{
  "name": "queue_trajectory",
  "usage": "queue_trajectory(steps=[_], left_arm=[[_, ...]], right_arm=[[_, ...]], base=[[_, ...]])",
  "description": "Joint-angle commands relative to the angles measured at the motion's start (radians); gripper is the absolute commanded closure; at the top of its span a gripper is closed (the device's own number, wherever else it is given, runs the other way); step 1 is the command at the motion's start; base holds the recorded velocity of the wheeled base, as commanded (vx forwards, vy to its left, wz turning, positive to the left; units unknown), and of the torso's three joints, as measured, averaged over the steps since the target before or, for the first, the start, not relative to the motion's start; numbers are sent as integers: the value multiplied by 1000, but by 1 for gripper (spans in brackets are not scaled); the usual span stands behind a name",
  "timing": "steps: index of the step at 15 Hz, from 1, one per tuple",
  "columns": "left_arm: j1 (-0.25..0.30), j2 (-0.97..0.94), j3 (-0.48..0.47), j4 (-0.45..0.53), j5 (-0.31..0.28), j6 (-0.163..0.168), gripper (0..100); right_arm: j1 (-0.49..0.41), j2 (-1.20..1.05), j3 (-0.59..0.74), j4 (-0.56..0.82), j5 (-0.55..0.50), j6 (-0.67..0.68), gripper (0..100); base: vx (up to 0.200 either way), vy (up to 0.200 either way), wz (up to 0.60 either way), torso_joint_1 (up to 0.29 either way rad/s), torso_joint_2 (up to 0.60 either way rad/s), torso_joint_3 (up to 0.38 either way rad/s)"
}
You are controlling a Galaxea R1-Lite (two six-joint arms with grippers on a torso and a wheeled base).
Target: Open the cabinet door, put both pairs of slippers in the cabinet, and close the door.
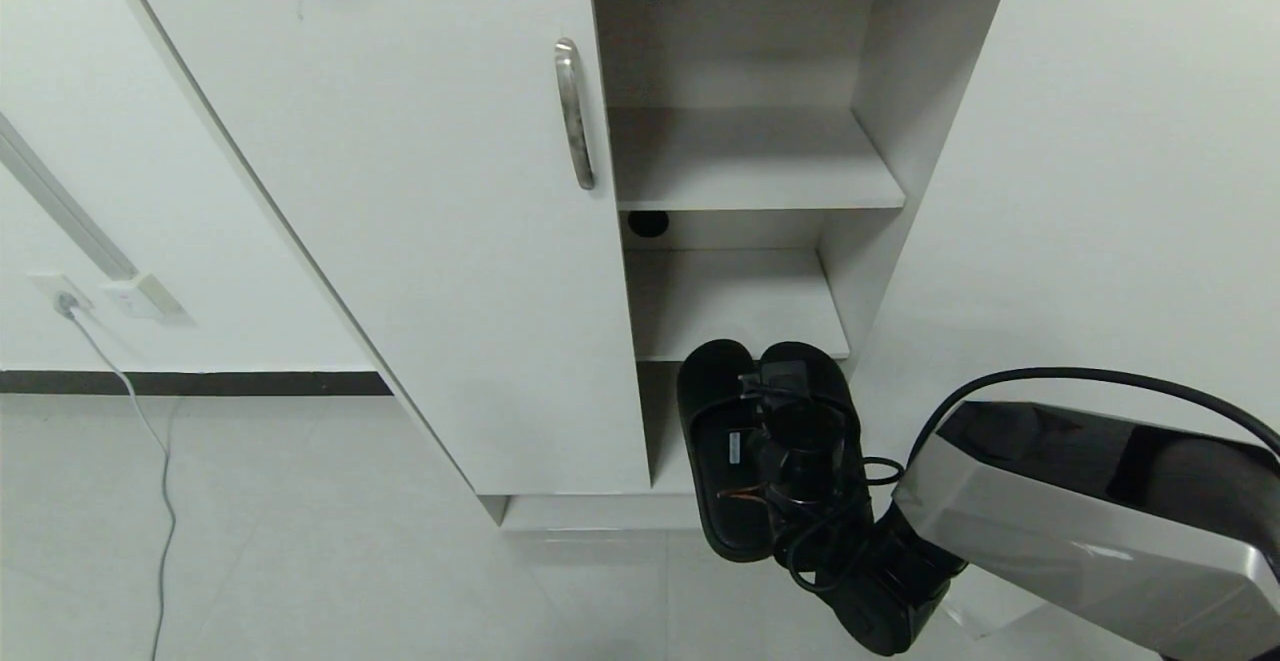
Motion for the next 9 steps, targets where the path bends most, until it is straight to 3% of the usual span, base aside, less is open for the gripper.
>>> queue_trajectory(steps=[1, 9], left_arm=[[0, 2, 0, 0, 0, 0, 100], [0, 2, 0, 0, 0, 1, 100]], right_arm=[[-1, -2, -4, 2, 0, 1, 100], [-4, 0, -12, 2, 0, 7, 100]], base=[[200, 0, 0, 2, 2, 7], [200, 0, 0, 1, 2, 2]])
